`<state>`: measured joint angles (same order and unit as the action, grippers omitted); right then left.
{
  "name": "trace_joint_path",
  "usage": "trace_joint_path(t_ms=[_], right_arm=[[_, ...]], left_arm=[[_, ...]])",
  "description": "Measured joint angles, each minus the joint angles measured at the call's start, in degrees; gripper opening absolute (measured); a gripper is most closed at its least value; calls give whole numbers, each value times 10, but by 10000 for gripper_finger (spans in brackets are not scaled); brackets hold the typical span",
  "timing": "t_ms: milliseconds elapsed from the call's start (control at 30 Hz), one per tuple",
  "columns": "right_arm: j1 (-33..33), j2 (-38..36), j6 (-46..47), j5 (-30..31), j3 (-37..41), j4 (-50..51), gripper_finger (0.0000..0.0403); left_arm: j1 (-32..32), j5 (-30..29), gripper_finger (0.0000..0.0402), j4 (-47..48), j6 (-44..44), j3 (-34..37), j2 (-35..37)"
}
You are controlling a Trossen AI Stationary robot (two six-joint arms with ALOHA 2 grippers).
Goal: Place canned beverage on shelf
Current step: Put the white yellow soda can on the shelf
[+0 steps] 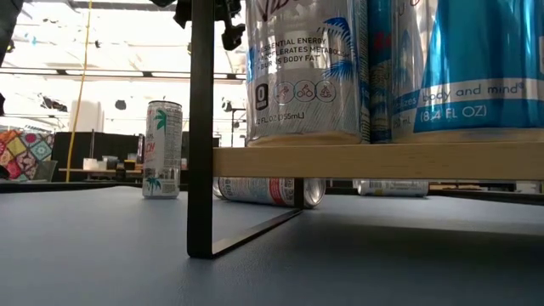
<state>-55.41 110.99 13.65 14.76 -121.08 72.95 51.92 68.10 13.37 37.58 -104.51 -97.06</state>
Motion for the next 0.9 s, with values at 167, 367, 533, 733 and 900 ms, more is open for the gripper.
trace_joint_path(t_ms=[167,367,533,733,900], right_arm=[[5,-12,157,25,-102,151,283],[43,-1,286,73,-66,44,282],[18,30,292,32,-23,24,234],[-19,36,354,5,44,8,35],[-20,35,343,7,47,33,5]], left_arm=[[0,-1,336,0,-11,0,0],[0,-19,336,0,-34,0,0],[0,-27,336,2,-37,0,0],[2,-21,336,2,-40,0,0],[7,-21,336,4,-43,0,0]])
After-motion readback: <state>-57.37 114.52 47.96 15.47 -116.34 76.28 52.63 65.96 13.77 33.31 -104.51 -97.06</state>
